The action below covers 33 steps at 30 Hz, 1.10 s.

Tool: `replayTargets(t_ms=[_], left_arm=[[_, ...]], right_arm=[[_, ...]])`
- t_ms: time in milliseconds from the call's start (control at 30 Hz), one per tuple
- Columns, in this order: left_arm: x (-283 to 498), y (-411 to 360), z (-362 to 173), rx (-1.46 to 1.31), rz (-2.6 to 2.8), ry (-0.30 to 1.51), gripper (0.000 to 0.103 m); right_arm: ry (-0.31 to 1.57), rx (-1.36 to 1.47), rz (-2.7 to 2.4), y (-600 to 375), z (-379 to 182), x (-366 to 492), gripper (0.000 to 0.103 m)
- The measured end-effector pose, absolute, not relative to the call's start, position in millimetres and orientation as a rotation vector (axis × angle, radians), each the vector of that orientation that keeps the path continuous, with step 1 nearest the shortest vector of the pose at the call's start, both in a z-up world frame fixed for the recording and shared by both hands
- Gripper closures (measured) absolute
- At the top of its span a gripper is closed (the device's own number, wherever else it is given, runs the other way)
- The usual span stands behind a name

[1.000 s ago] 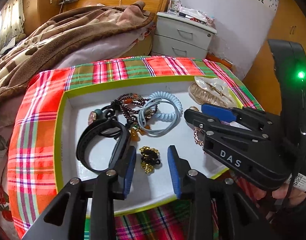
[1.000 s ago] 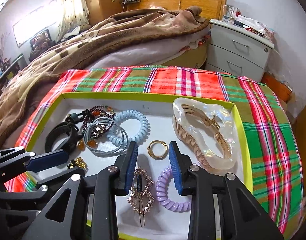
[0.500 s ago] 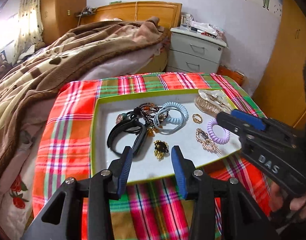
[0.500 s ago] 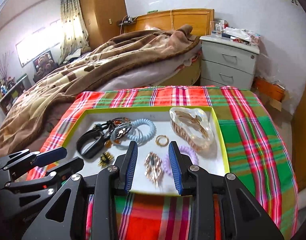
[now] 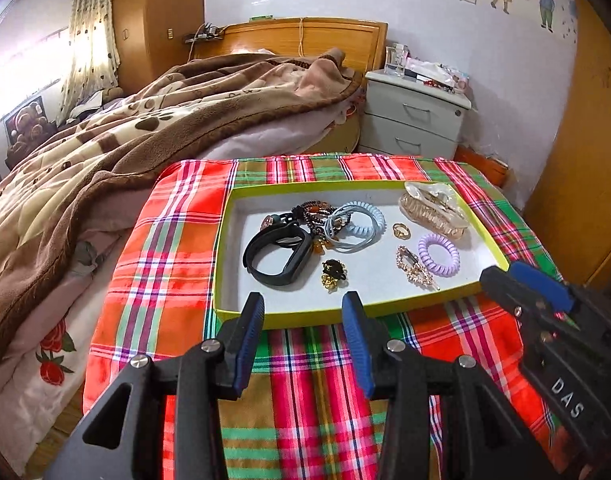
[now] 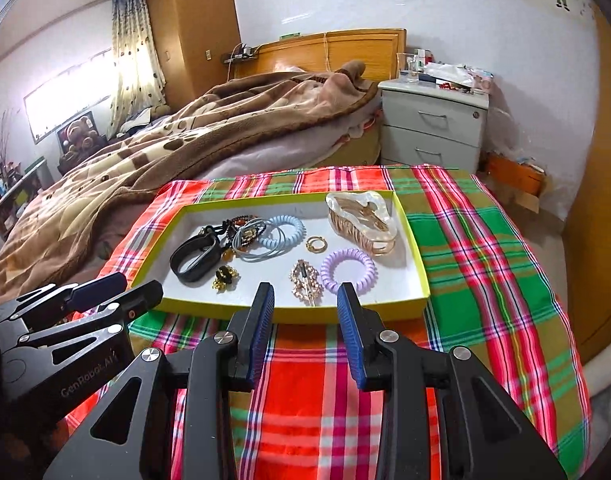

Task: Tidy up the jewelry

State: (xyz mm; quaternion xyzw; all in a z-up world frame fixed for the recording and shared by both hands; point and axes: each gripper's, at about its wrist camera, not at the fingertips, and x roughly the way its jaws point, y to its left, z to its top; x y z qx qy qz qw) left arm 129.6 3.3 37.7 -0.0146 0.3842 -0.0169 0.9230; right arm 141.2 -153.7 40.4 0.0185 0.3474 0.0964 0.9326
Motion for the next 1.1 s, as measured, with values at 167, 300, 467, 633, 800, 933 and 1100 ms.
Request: replayTargets(t_ms=[167, 300, 467, 633, 800, 933, 1100], left_arm=[[127, 1, 37, -0.02, -0.037, 0.795, 0.061], [125, -1, 36, -0.022, -0.045, 0.799, 0.061], [124, 0, 36, -0.025, -0.041, 0.802, 0.061], [123, 2, 35, -0.031, -0.035, 0.806, 0.061], [122, 3, 35, -0.037, -0.031, 0.807, 0.061], [120, 5, 35, -0.048, -0.031, 0.813, 0.061], [119, 6, 35, -0.043, -0.028, 0.82, 0.061]], right_arm=[[0.709, 0.046, 0.189, -155, 40, 137, 0.069], [0.708, 0.046, 0.188, -154, 39, 135, 0.069], [0.705, 0.044, 0.188, -154, 40, 134, 0.069], [0.705, 0.042, 0.189, -154, 40, 131, 0.069], [0.706, 0.042, 0.19, -153, 40, 130, 0.069], [0.704, 0.04, 0.19, -152, 41, 129, 0.069], [0.705, 0.04, 0.193, -150, 42, 129, 0.069]])
